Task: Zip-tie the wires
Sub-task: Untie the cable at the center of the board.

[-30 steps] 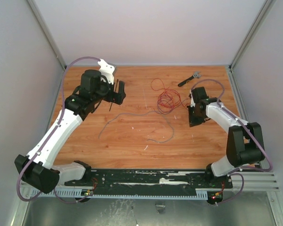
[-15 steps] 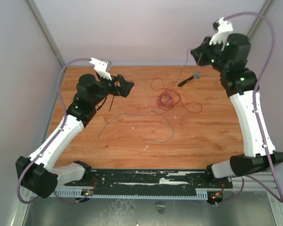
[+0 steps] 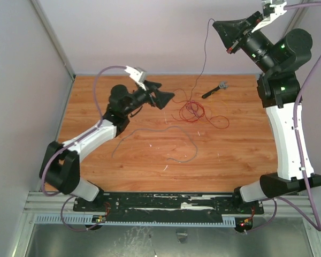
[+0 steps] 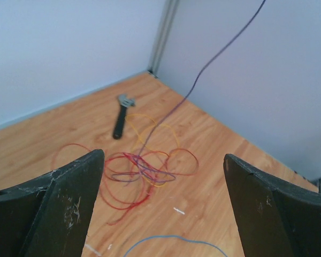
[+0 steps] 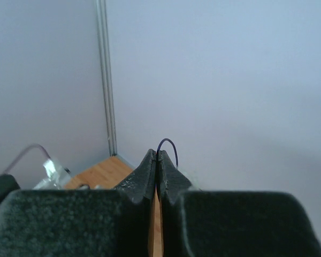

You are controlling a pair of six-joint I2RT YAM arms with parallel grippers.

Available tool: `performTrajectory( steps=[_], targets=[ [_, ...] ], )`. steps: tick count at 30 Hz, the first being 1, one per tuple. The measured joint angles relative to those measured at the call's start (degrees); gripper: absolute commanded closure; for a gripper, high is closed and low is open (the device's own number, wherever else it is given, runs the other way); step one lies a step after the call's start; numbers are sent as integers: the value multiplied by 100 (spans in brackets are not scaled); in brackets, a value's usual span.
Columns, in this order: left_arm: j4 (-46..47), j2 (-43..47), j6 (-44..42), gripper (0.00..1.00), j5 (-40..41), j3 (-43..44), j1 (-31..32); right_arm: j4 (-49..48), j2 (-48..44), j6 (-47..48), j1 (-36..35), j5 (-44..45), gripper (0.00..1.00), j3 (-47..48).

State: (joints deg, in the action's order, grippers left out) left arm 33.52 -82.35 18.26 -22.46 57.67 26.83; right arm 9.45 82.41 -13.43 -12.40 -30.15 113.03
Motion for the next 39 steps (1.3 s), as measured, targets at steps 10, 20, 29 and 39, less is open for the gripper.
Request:
performTrajectory(
  steps=[10,20,29,39],
  targets=[
    [452,-1810,-400,2,-133,817,763,-446,-4,-44,0,-164,100,251],
    [203,-3368,-597,35,42,2317,1001,-450,-125,-48,0,-114,100,131],
    [-140,-3954,-756,78,280,2916,1005,-361,-619,57,0,57,100,-35],
    [-378,-4100,-717,100,205,3191,977,-131,-903,269,4,695,100,-151]
  ],
)
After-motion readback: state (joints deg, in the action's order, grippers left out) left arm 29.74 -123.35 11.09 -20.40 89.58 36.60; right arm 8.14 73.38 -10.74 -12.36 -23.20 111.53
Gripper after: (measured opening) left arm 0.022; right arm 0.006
